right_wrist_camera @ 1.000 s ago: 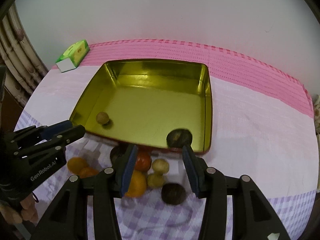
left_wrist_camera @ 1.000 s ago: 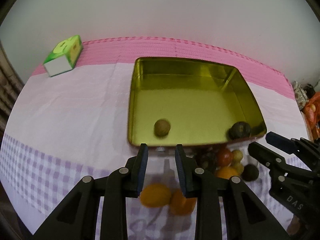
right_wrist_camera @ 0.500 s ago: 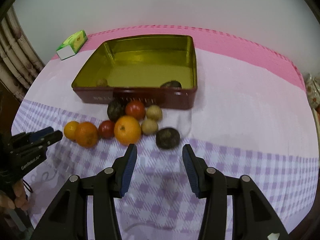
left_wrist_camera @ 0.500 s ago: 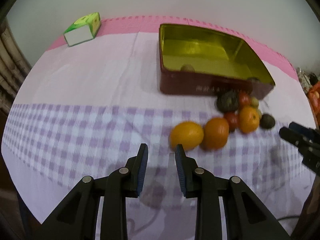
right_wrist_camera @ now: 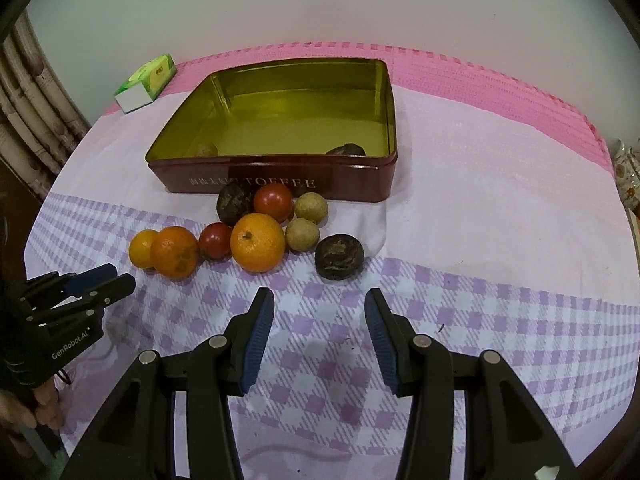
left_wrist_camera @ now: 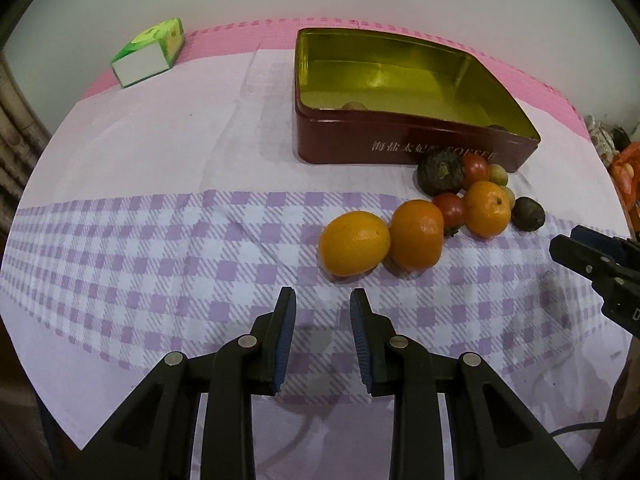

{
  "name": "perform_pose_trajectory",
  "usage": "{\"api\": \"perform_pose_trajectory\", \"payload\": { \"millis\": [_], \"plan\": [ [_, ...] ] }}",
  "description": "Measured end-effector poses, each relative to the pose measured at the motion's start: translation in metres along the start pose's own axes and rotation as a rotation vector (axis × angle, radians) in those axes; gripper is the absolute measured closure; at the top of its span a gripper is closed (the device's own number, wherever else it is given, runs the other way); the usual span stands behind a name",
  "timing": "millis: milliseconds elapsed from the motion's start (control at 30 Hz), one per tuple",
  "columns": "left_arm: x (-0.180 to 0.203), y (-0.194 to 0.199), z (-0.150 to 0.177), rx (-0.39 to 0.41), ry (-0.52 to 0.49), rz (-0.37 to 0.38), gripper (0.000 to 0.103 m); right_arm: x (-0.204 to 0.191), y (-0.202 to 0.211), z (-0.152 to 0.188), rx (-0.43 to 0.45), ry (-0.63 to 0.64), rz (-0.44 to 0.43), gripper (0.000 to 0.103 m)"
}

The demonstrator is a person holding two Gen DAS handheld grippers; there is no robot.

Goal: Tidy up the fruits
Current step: 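Move both grippers back toward the remaining fruits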

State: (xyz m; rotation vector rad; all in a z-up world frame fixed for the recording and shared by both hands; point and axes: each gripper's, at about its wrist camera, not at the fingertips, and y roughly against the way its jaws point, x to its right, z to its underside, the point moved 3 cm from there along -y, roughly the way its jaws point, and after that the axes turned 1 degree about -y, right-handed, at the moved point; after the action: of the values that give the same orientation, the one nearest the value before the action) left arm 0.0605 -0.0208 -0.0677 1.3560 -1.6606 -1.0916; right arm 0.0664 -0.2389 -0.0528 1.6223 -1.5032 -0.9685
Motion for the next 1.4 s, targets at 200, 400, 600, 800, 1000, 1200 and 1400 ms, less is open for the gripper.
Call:
{"api": "perform_pose_trajectory", "payload": {
  "millis": [200, 400, 600, 800, 1000, 1200, 1400],
  "plan": [
    [0.005, -0.005, -0.004, -0.006, 0.002, 0.012, 0.074, 0.002, -0.008, 0.0, -0.02, -0.013, -0.011, 0.058],
    [0.01, -0.012, -0.013, -0.011, -0.005, 0.025, 0.074, 0.001, -0.013, 0.0, -0.031, -0.01, -0.013, 0.058],
    [0.012, -0.018, -0.016, -0.011, -0.006, 0.025, 0.074, -0.001, -0.02, 0.0, -0.041, -0.007, -0.009, 0.058],
    [0.014, -0.021, -0.019, -0.014, -0.004, 0.034, 0.074, 0.001, -0.026, 0.001, -0.055, -0.015, -0.012, 0.058],
    [0.01, -0.025, -0.023, -0.011, -0.005, 0.048, 0.074, 0.002, -0.029, -0.001, -0.056, -0.012, -0.008, 0.058],
    [0.009, -0.028, -0.023, -0.014, -0.017, 0.058, 0.074, 0.002, -0.034, -0.003, -0.06, -0.007, -0.008, 0.058],
    [0.011, -0.032, -0.023, -0.012, -0.032, 0.054, 0.074, 0.004, -0.04, -0.005, -0.068, -0.006, -0.007, 0.058]
  ]
}}
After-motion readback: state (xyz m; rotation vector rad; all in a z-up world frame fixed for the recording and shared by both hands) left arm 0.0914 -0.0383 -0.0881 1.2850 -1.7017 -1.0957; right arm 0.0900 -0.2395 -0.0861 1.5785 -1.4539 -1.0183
